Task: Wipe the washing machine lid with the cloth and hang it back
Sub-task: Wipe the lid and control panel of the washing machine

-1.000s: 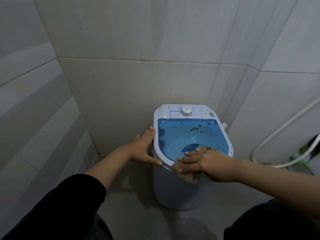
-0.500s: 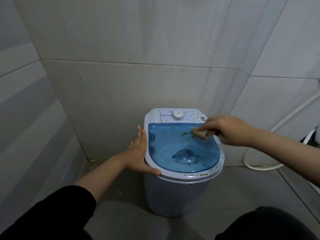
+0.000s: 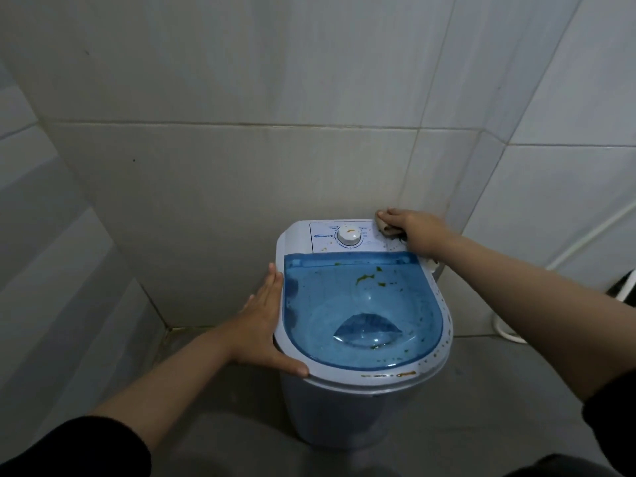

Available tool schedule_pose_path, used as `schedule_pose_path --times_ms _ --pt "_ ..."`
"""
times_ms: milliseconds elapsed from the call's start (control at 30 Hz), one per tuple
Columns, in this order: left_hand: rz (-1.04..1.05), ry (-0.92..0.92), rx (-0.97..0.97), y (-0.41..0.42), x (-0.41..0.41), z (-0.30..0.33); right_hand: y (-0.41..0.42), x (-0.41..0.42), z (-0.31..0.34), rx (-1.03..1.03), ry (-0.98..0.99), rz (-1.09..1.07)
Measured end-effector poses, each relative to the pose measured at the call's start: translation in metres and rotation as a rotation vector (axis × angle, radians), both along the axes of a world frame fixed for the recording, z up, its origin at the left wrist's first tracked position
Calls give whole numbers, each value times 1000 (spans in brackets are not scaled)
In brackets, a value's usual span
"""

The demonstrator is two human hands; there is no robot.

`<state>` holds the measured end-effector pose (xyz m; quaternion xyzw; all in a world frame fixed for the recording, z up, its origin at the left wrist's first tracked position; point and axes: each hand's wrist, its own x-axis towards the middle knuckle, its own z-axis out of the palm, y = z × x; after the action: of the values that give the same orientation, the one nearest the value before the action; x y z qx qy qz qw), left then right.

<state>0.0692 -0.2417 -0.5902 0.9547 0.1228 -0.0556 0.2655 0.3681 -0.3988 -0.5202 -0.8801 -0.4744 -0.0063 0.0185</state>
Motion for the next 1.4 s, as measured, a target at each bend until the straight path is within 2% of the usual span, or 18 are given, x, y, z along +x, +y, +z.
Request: schedule_pose_path --times_ms 267,567,833,1033,1400 --pt "-4 -8 5 1 1 1 -28 2 -22 115 106 -61" --pt "-7 89 224 -6 0 18 -53 -17 -36 125 109 -98" --pt "-7 116 319 -9 -2 23 -77 -41 -39 144 118 -93" --pt "-13 135 336 -10 -1 25 -91 -58 -39 147 125 -101" --pt "-14 129 302 -10 -2 24 -132 -116 -29 274 187 -104"
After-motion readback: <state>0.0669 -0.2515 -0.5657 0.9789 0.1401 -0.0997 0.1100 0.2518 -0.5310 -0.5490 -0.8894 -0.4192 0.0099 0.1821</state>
